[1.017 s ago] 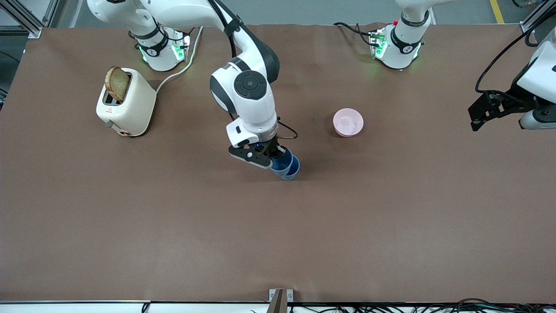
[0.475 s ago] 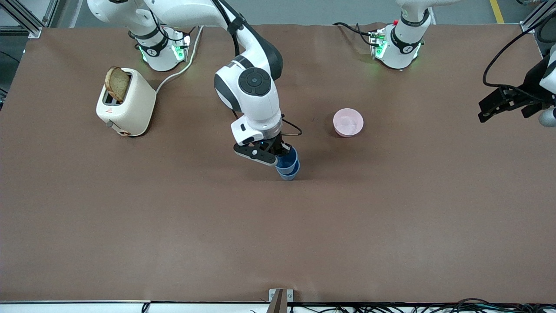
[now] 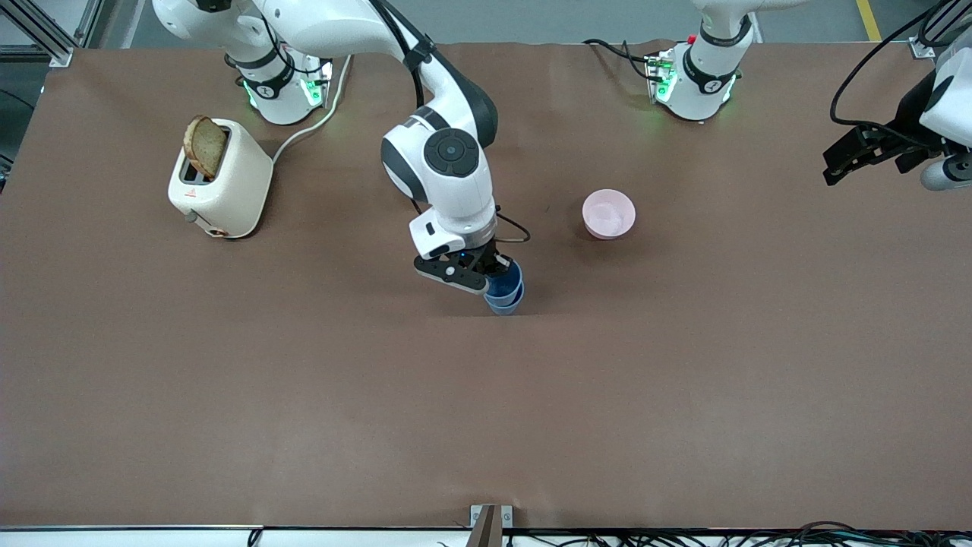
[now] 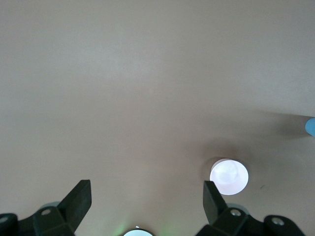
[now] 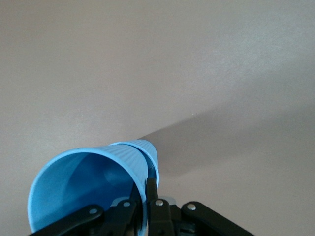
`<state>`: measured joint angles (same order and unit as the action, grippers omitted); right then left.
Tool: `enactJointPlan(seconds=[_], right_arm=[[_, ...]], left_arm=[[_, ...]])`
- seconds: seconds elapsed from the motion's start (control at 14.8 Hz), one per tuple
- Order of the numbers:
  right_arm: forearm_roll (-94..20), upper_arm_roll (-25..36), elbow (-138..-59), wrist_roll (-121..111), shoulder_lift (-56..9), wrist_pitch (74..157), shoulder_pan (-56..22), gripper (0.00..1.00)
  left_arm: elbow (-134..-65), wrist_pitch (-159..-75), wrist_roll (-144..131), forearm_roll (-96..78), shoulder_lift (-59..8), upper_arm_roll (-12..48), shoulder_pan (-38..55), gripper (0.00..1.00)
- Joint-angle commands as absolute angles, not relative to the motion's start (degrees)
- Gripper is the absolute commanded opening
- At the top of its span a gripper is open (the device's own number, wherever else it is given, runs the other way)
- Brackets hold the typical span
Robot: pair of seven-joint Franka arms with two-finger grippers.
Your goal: Stack blue cups with both arms
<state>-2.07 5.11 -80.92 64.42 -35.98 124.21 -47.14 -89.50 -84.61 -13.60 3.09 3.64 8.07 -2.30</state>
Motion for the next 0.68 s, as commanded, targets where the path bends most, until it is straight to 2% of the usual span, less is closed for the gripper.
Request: enactJointPlan(seconds=[0.0,0.27,0.47,0.54,0.61], right_arm=[[-3.08,5.62,-80.07,64.78,-36.91,124.54,-47.90,0.06],[-2.99,5.62,-80.07,64.86,-37.44,124.63,-47.90,0.11],[-3.08,5.62,-80.16,64.95,-37.53,124.54,-47.90,0.23],[-3.08,5.62,-79.98,64.95,-37.44,124.54,-47.90,0.33],[-3.08,5.62,-79.72,64.86,-37.27,124.45,-47.81,0.49]], left_arm=[[-91.67,-85.87,-13.27,2.29,5.71,5.71,0.52,1.00],[-91.23,-85.78,-13.01,2.55,5.28,5.71,1.50,1.00],[-90.88,-85.34,-11.43,2.55,5.01,5.71,1.23,1.00],[-90.88,-85.25,-10.64,2.46,5.10,5.71,1.06,1.00],[-90.88,-84.99,-9.59,2.55,5.10,5.54,0.88,1.00]])
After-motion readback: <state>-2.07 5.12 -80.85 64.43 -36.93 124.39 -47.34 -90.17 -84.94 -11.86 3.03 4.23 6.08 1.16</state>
